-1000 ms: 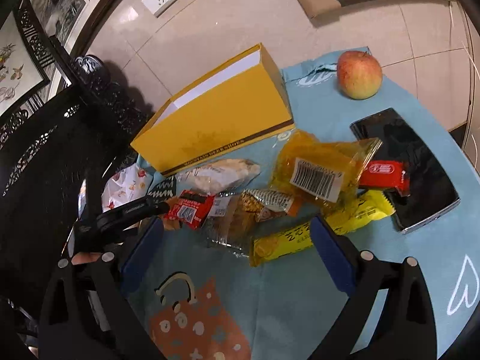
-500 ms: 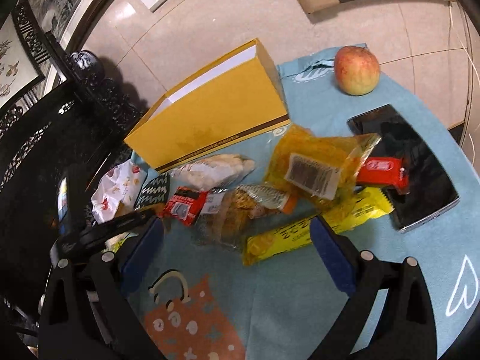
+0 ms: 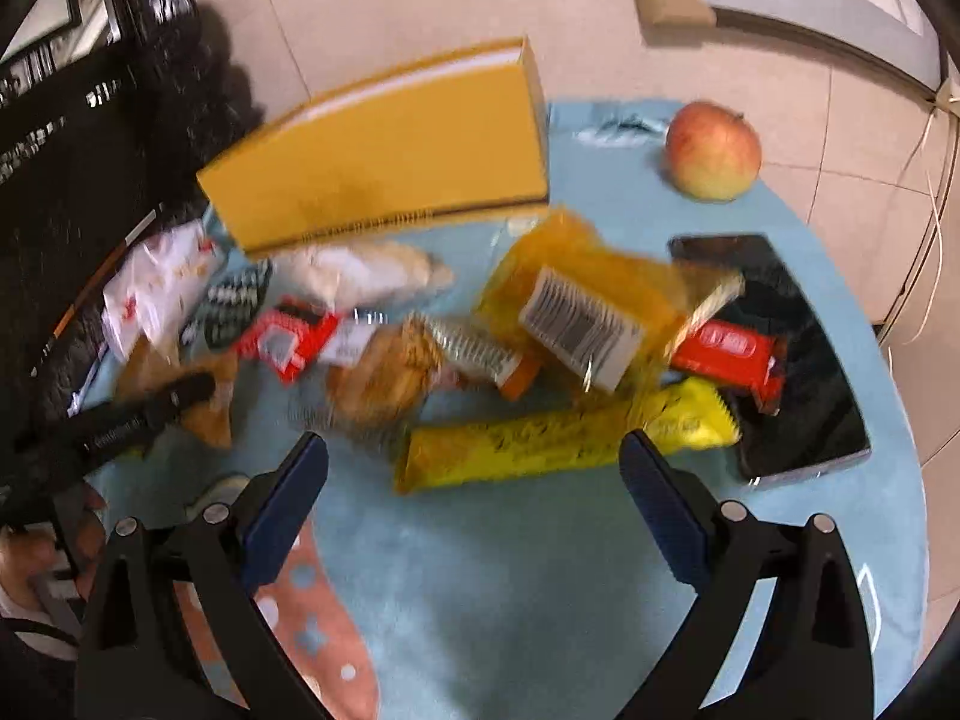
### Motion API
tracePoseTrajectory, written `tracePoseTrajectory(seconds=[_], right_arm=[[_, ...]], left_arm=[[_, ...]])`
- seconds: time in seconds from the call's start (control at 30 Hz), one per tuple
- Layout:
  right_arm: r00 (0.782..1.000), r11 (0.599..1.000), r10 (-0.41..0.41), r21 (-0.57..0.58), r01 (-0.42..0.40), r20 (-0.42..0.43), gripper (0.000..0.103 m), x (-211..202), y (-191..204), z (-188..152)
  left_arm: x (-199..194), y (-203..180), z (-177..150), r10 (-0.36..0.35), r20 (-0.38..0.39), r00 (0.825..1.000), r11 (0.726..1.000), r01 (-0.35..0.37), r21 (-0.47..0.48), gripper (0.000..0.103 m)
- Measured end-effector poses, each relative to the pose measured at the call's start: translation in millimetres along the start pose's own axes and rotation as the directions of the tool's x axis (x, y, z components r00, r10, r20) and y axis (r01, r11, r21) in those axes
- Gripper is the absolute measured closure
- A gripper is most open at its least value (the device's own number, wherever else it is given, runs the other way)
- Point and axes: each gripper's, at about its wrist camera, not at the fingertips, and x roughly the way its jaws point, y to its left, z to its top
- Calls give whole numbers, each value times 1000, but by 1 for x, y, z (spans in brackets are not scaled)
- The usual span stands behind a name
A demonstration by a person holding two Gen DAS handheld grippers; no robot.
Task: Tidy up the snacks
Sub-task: 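Grasp the brown triangular snack with the left tool while the right tool grasps the yellow bar pack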
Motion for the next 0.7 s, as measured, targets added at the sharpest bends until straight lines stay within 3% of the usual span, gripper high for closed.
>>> tracePoseTrajectory(seconds=[0.1, 0.17, 0.27, 0.37, 0.47, 0.53, 0.6, 0.7], right_arm=[[1000, 991, 1, 135, 2, -21, 8, 3, -11, 1], [998, 982, -58, 177, 63, -35, 14, 9, -13, 3], [990, 969, -121, 207, 133, -72, 24, 16, -11, 6], [977, 967, -198, 147, 209, -82, 28, 25, 2, 8], [976, 973, -205, 94, 211, -73, 46, 26, 10, 6], [978, 980, -194, 37, 197, -74, 66, 24, 21, 3], [981, 985, -168, 20, 171, -94, 74, 20, 23, 0], [985, 993, -108, 36, 114, -133, 76, 9, 14, -10]], left_arm=[[3, 0, 0, -13, -9, 1000, 1000, 13, 1, 65], [6, 0, -2, -19, -22, 1000, 1000, 19, 5, 65], [8, 0, -3, -27, -30, 999, 1000, 27, 8, 65], [9, 1, -3, -30, -35, 999, 1000, 30, -1, 65], [12, 3, -4, -35, -46, 998, 999, 34, -9, 65], [13, 3, -4, -36, -49, 998, 999, 36, -9, 65], [13, 3, -4, -43, -49, 998, 999, 43, -10, 65], [12, 5, -3, -53, -52, 997, 998, 52, -18, 65]])
